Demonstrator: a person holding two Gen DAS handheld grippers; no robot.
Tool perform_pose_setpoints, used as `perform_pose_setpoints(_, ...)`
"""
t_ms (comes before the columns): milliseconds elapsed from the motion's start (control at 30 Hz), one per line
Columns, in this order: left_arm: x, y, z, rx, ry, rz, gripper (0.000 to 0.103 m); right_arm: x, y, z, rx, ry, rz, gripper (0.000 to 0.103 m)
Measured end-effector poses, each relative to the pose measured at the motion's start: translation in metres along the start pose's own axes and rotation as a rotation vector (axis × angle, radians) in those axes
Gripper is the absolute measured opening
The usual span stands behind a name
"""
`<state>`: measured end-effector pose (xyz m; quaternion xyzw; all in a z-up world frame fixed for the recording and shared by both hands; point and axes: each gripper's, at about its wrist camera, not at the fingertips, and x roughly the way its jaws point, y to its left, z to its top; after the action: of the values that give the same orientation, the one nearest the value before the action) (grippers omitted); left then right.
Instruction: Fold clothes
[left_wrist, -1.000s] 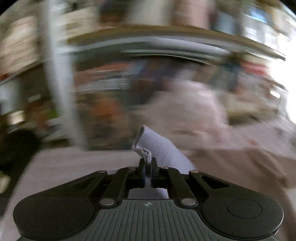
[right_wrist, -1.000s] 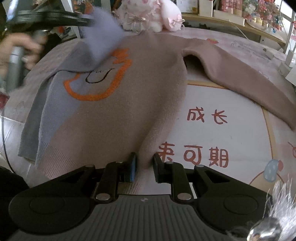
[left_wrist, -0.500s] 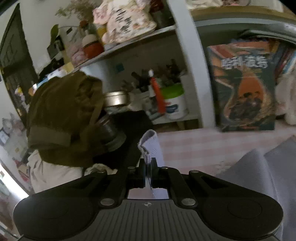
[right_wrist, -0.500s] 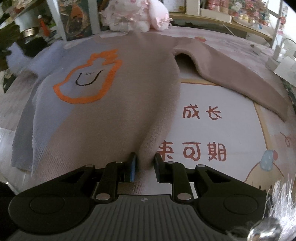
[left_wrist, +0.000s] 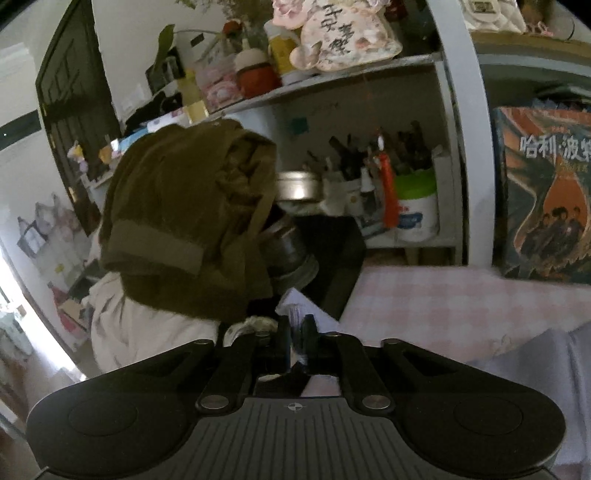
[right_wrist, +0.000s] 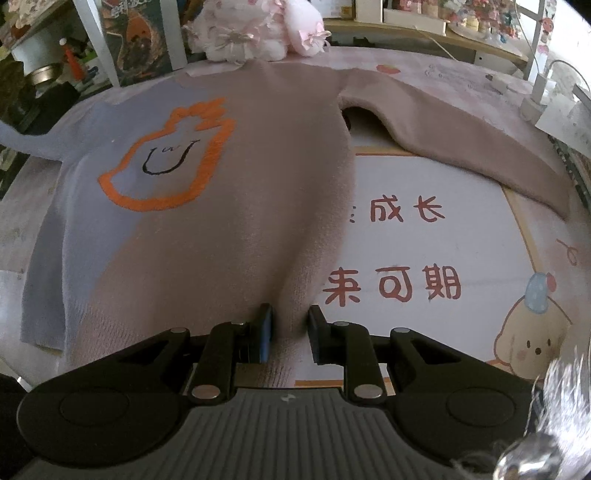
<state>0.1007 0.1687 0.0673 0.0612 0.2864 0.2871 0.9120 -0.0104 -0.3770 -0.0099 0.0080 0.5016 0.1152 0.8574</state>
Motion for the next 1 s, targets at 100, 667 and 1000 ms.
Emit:
perform_pose_setpoints(100,-0.018,-0.003,-0.009,0.003,-0.002,-0.048,0.021,0.001,0.001,0.001,-0.009,0.006,-0.003,0.021)
perform_pose_setpoints(667,-0.115,-0.109,-0.111,0.041,0.264,-0.625,0.056,0.008,-0.024,0.017,0.108,-0.029,0.004,0.038)
perform_pose_setpoints(1000,-0.108,-0.125,-0.126,0.046,0.314,-0.631,0.04,0.009,-0.008,0.015,0.008,-0.031,0.039,0.015)
